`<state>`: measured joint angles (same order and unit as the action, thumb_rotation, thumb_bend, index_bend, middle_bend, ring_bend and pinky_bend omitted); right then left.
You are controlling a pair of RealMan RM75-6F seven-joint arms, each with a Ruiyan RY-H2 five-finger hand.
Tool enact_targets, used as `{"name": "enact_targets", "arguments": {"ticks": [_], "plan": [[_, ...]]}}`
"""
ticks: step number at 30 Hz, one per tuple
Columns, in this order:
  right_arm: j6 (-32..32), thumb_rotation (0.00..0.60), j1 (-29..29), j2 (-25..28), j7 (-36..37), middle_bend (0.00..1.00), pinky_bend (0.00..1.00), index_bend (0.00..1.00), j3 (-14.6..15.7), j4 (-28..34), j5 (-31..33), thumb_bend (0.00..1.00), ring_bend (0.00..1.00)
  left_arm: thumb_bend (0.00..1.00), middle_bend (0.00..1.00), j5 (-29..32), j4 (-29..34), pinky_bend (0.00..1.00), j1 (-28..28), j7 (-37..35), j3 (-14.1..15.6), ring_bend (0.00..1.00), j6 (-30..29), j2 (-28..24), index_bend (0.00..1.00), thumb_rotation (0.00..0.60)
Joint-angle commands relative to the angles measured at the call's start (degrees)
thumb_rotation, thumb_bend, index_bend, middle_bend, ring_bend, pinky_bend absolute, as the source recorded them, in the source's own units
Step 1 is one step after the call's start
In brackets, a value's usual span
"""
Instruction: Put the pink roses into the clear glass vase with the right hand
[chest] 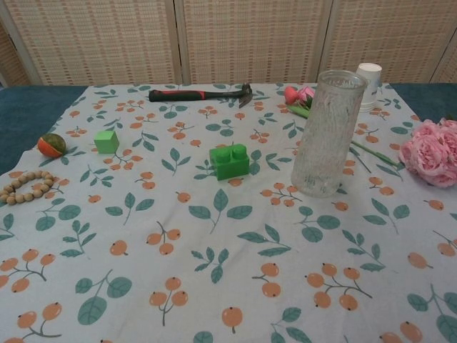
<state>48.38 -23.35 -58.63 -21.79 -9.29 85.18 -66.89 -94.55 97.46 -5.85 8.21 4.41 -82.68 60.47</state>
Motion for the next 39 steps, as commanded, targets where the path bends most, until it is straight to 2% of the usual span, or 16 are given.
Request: {"name": "enact_targets", "arguments": {"ticks": [1,11,17,23,30,33,39], "plan": [[-6.0,0.6,-5.5,-4.4,2.6,0.71,0.94,0.05,0.2,-9.3,1.4,0.0,0.81,0.33,0.03,0.2,0.0,0.3,0.0,0.4,0.0,0.09,0.2,0.1,0.03,0.6],[-12.0,0.6,-11.8,-15.0,6.6,0.72,0.96,0.07,1.8,-24.1,-2.0,0.0,0.83,0.33,0.03,0.7,-0.1,0.3,-0.1,1.4,0.0,0.09,1.2,0.4,0.03,0.6],[-14.0,0.6,-14.8,-21.4,9.2,0.73,0.96,0.07,1.7,-33.0,-2.7,0.0,0.83,0.34,0.03,1.1,-0.3,0.3,-0.2,2.0,0.0,0.09,1.7,0.6,0.03,0.6],[-16.3,0.6,-16.5,-26.9,10.7,0.74,0.97,0.08,2.2,-41.9,-2.6,0.0,0.84,0.34,0.03,1.3,-0.4,0.31,-0.4,2.6,0.2,0.09,2.5,0.8,0.03,0.6],[-17.4,0.6,-17.0,-32.0,12.5,0.78,1.0,0.14,2.6,-50.2,-2.9,0.0,0.88,0.34,0.04,1.1,-0.3,0.31,-0.4,2.9,0.2,0.09,2.6,0.8,0.03,0.6],[-17.2,0.6,-16.9,-33.7,14.0,0.8,1.0,0.24,2.8,-53.0,-3.6,0.0,0.9,0.34,0.03,1.0,-0.3,0.31,-0.4,2.8,0.3,0.09,2.5,0.8,0.03,0.6],[-15.8,0.6,-16.3,-37.0,17.6,0.85,1.0,0.51,2.9,-57.9,-4.9,0.04,0.95,0.34,0.04,1.0,-0.2,0.31,-0.4,2.6,0.3,0.09,2.4,0.6,0.04,0.6]]}}
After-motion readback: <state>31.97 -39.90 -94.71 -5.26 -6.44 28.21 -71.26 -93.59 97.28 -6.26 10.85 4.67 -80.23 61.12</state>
